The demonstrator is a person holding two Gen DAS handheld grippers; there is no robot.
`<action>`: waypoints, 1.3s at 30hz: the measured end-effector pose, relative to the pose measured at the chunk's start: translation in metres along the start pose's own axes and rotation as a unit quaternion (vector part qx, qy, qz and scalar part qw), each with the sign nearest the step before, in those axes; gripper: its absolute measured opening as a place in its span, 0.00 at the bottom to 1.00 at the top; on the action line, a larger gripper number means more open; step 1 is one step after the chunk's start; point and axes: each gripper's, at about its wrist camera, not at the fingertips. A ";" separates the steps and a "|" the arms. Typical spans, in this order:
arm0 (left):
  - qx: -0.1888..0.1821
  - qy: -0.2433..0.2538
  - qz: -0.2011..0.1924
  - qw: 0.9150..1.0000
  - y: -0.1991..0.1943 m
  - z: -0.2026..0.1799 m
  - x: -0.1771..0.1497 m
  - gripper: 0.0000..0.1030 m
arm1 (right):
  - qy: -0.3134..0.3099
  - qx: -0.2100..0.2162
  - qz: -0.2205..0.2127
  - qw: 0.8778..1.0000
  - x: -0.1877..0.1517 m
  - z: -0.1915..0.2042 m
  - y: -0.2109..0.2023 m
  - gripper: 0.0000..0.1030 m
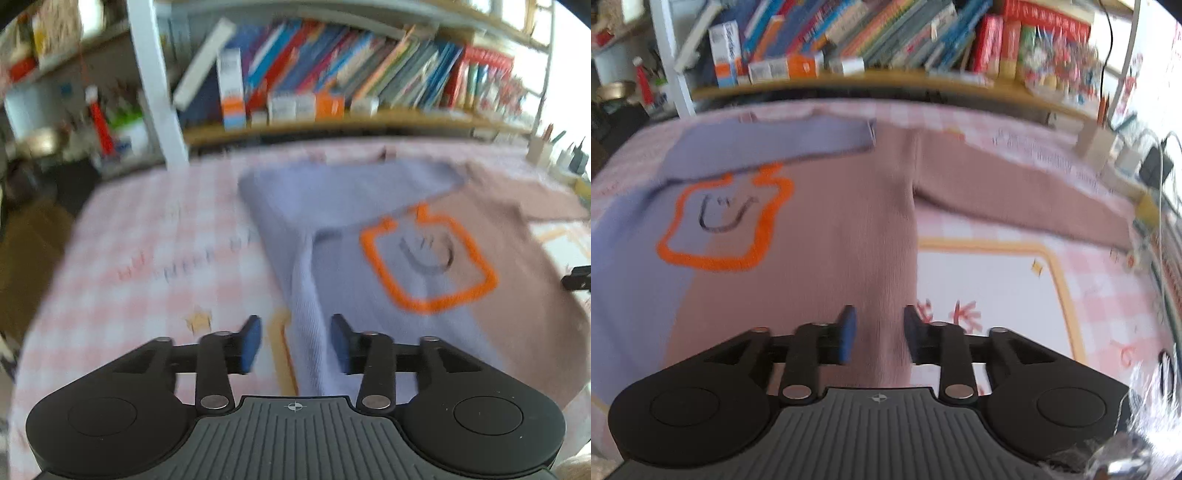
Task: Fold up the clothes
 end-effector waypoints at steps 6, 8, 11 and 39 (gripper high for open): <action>-0.027 0.032 -0.021 0.999 0.021 -0.060 0.038 0.51 | -0.005 0.022 -0.020 1.000 0.000 0.004 -0.004 0.42; -0.041 0.053 -0.022 0.998 0.034 -0.088 0.051 0.51 | -0.005 0.028 -0.020 0.999 -0.004 0.005 -0.003 0.44; -0.054 0.086 -0.023 0.995 0.059 -0.128 0.067 0.51 | -0.006 0.032 -0.023 0.999 -0.011 0.003 -0.006 0.46; 0.024 0.188 -0.050 0.981 0.217 -0.238 0.129 0.03 | 0.067 0.018 -0.006 0.998 -0.031 -0.049 -0.018 0.50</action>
Point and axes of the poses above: each gripper's, at about its wrist camera, not at the fingertips, and y roughly the way its jaws point, z to its left, x to its top, and after that the axes turned 2 degrees about -x, right-handed
